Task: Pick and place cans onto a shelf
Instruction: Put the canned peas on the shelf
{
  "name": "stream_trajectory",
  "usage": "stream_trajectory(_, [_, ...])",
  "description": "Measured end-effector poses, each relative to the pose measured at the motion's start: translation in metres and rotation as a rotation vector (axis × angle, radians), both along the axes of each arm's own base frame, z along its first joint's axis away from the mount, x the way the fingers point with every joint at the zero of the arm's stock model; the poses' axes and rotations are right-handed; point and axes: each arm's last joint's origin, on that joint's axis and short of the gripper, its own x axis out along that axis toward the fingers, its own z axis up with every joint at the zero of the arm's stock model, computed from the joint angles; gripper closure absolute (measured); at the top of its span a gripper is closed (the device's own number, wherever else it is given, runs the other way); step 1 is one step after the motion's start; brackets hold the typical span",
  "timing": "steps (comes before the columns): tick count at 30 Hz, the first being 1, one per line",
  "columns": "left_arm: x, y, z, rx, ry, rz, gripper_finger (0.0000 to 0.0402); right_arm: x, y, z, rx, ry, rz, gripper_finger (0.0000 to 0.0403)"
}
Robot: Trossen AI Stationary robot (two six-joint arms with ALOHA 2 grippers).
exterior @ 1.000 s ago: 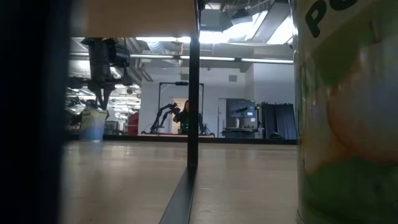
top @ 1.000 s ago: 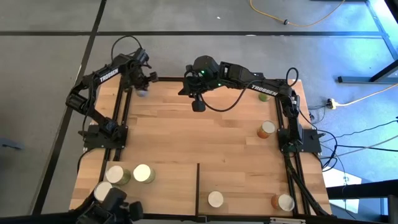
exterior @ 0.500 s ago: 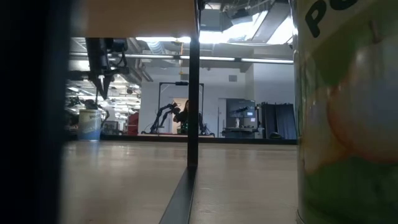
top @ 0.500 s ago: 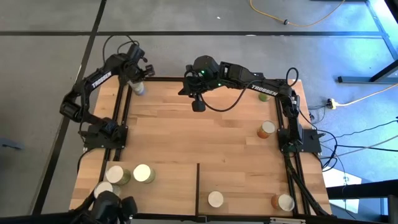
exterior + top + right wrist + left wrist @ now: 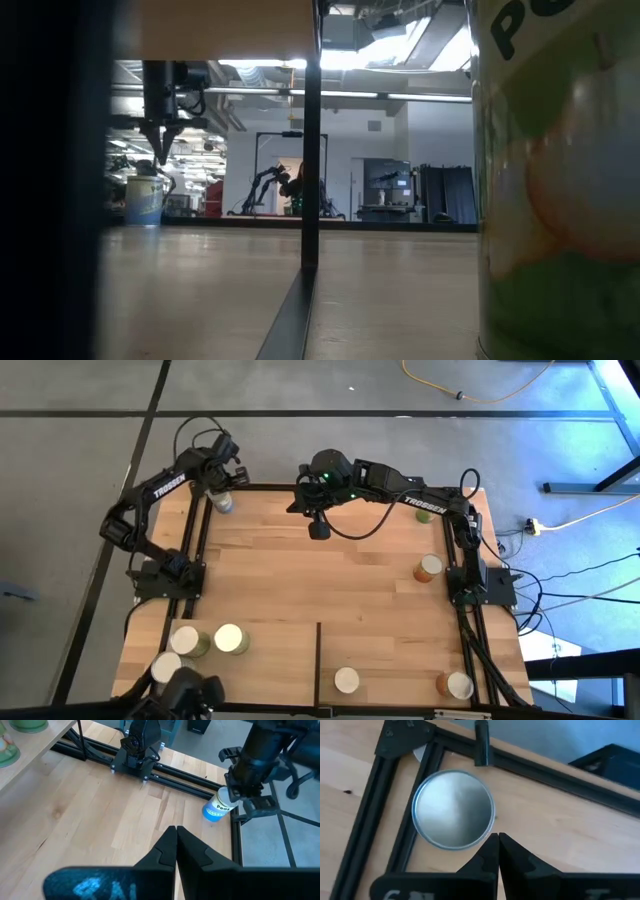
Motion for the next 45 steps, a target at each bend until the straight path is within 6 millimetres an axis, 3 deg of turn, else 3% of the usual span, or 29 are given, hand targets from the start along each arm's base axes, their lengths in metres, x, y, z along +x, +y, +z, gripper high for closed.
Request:
stream_trajectory(7, [0.008,0.000,-0.020,-0.101,0.113,-0.020,0.0401,-0.001,0.000,-0.001,0.003,0.012,0.000,0.0393])
stream_trajectory(20, [0.010,0.005,-0.007,-0.024,0.168,0.003,0.0401,-0.002,0.000,-0.002,0.007,0.026,0.000,0.0393])
stream_trajectory(31, [0.012,0.006,-0.017,-0.086,0.220,-0.023,0.0401,-0.003,0.001,-0.004,0.012,0.051,0.000,0.0393])
stream_trajectory(45, [0.009,0.007,-0.016,-0.121,0.164,-0.039,0.0401,-0.003,0.001,-0.004,0.011,0.051,0.001,0.0393])
